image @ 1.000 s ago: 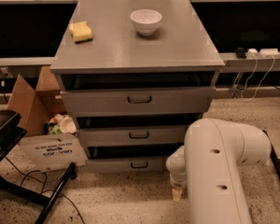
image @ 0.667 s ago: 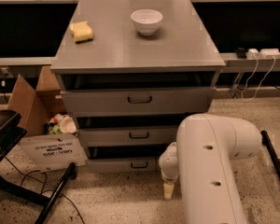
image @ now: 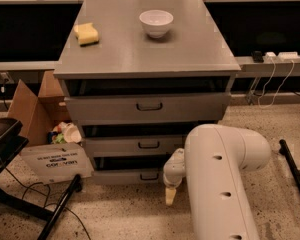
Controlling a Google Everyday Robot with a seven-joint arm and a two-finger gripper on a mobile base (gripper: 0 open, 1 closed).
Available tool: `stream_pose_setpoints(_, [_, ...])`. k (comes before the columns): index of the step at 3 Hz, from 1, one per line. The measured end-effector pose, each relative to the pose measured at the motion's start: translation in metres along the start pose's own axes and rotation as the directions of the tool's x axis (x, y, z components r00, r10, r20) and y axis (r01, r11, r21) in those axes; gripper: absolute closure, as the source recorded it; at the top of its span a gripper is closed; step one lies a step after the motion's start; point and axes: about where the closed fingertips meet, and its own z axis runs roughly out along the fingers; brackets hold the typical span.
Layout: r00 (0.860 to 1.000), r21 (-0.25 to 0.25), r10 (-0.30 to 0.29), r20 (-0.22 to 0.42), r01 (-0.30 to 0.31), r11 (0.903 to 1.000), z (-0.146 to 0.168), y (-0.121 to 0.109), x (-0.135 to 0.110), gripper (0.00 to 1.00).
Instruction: Open bottom drawer
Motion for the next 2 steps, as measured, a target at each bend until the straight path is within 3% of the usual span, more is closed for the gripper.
stream_pose_setpoints(1, [1.000,0.012,-0.014,0.026,0.013,0.9998,0.012,-0.020,-0.014,0.00])
stream_pose_setpoints(2, [0.999,0.025,-0.019,0.038,0.018,0.9995,0.019,-0.037,-0.020,0.19])
